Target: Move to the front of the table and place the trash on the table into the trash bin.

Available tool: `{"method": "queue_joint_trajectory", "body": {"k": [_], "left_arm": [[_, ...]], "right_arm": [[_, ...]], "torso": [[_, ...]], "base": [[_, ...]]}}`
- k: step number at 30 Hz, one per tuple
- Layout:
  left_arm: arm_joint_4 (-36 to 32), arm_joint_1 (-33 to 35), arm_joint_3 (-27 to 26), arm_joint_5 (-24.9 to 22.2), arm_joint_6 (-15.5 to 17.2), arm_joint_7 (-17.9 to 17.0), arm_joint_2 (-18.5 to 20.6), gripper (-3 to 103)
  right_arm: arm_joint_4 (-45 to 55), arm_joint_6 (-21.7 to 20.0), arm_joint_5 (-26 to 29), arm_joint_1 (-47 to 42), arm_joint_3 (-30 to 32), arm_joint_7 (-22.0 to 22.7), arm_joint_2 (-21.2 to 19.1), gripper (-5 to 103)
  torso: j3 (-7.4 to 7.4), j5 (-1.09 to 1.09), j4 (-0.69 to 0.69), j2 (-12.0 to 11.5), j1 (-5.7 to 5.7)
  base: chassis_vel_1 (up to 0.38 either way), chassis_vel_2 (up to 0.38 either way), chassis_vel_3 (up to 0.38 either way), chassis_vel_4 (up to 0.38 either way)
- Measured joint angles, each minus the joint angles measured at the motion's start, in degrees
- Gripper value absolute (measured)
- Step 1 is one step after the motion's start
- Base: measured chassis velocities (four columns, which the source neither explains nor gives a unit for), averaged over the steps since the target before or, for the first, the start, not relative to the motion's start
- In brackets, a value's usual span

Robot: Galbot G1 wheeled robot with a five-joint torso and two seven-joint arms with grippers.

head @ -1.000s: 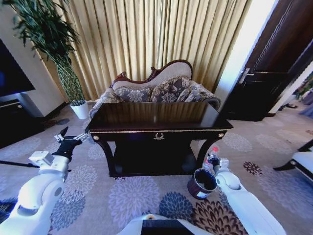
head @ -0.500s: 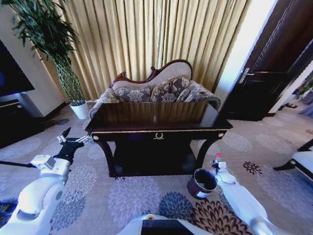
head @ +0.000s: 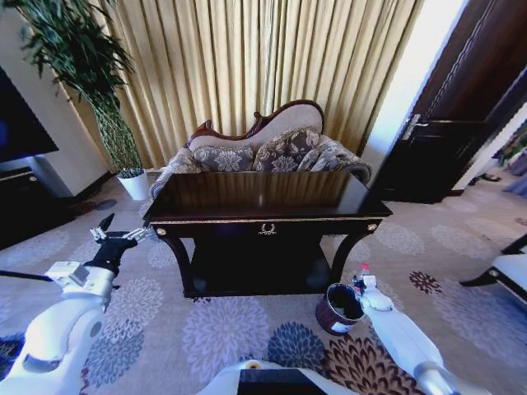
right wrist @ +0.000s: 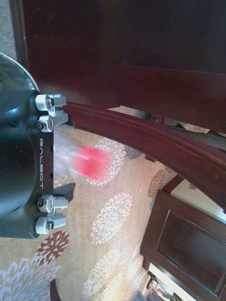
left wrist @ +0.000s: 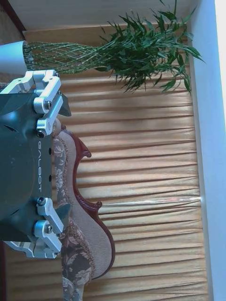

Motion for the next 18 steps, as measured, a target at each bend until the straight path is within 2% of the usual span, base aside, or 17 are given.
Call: {"method": "queue_joint_trajectory", "body": {"k": [1,3,5,6,9,18], "left_arm": [[0.0,0.0,0.0,0.0,-0.1,0.0,0.1,100],[0.0,0.0,0.0,-0.1,-0.2,0.0,0.2,100],[0.0,-0.1,0.0,-0.1,-0.4,0.0,0.2,100],[0.0,-0.1,0.0,-0.1,-0.4,0.0,0.2,100],[0.0,0.0,0.0,-0.2,-0.6,0.2,0.2,100],[0.0,0.3,-0.4,-0.4,-0.9,0.6,0.1,100]], "right_arm": [[1.0,-0.2,0.6,-0.4,0.0,0.0,-0.3,72],[1.5,-0.3,0.8,-0.6,0.0,0.1,-0.4,72],[2.6,-0.5,1.1,-1.1,0.0,0.2,-0.7,83],[2.6,-0.5,1.1,-1.1,0.0,0.2,-0.7,83],[3.6,-1.0,1.4,-1.8,0.2,0.5,-0.9,97],[5.0,-1.6,1.8,-4.0,1.6,0.6,-1.0,100]], "torso": [[0.0,0.01,0.0,0.0,0.0],[0.0,0.01,-0.01,0.0,0.0],[0.0,0.01,0.0,0.0,0.0],[0.0,0.01,0.0,0.0,0.0],[0.0,0.01,0.0,0.0,0.0],[0.0,0.02,0.0,0.0,0.0]], "base": [[0.0,0.0,0.0,0.0],[0.0,0.0,0.0,0.0],[0.0,0.0,0.0,0.0],[0.0,0.0,0.0,0.0],[0.0,0.0,0.0,0.0],[0.0,0.0,0.0,0.0]]}}
